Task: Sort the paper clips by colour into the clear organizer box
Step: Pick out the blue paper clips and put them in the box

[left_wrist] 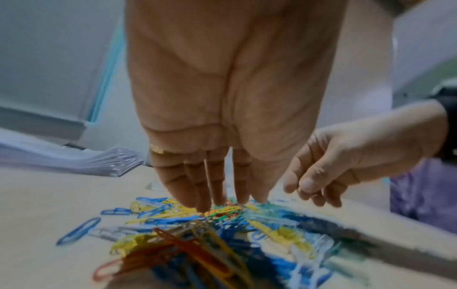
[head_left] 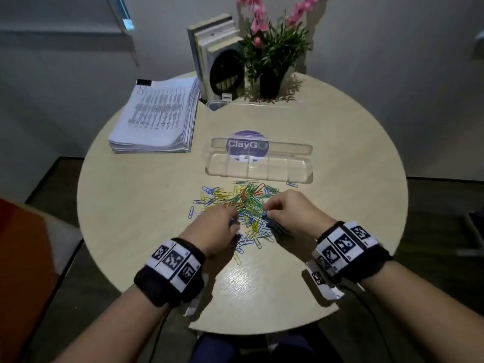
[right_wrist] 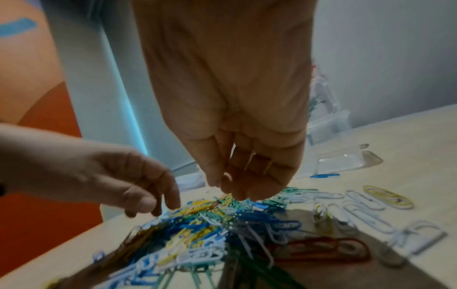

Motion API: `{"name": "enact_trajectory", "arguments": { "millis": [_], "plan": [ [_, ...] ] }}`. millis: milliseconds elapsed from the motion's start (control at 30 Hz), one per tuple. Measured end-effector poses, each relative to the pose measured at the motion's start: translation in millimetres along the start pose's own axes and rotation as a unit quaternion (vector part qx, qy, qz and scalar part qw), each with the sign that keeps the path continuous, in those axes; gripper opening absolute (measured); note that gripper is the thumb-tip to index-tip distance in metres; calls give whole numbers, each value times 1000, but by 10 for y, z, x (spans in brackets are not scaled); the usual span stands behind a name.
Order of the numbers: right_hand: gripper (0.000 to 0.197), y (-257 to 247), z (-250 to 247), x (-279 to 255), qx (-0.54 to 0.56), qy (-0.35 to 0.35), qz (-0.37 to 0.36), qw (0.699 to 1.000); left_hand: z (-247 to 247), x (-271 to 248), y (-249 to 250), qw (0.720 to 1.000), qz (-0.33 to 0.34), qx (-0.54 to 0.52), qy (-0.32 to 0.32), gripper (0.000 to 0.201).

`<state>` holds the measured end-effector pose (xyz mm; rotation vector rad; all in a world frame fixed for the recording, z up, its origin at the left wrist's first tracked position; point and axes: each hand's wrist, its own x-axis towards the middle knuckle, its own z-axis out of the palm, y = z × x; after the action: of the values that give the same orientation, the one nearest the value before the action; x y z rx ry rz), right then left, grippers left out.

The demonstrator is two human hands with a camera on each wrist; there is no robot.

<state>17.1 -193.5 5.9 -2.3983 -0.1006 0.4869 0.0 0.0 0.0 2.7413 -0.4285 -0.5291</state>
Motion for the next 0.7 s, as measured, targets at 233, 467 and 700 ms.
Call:
{"name": "enact_trajectory", "arguments": {
  "millis": [233,467,700],
  "plan": [
    [16,-72,194,219,-138,-57,-60,987,27,346,-22,991,14,129,-32,21],
    [13,-123,244,270,-220,-53,-70,972,-4,370,81,973,40,225,-20,19],
    [11,-65,164,260,-233,-35,-82,968,-87,292,-61,993,32,113,10,21]
  ]
}}
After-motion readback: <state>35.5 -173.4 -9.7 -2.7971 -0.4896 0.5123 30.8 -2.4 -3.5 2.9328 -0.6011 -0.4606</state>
